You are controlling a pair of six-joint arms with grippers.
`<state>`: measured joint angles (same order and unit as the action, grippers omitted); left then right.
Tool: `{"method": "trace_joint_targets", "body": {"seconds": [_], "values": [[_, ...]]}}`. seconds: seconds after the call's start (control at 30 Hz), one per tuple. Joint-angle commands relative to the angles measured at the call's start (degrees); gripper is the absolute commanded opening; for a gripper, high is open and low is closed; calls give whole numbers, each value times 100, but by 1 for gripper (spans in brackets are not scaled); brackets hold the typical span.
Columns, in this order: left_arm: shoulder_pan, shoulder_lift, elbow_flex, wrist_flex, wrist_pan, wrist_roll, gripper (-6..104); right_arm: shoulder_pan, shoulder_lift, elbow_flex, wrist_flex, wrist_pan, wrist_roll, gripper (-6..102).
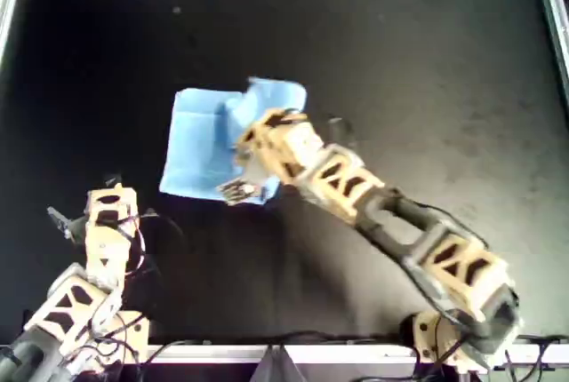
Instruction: Fold a cloth
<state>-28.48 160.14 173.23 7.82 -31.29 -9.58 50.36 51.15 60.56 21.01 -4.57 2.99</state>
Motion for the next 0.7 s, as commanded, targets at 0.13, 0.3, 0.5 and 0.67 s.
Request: {"method": "trace_joint_targets", "body": {"seconds": [0.13, 0.3, 0.5, 0.67], "values": [[-26, 18, -70, -35, -44, 26, 82, 308, -677, -1978, -220, -44, -26, 1], [-26, 18, -70, -35, -44, 26, 82, 492, -1178, -2619, -220, -44, -26, 1], [-26, 18, -70, -35, -44, 26, 82, 633, -1521, -2821, -220, -35, 70, 2], [-26, 18, -70, -35, -44, 26, 82, 694, -1556, -2707, -220, -35, 70, 5]]}}
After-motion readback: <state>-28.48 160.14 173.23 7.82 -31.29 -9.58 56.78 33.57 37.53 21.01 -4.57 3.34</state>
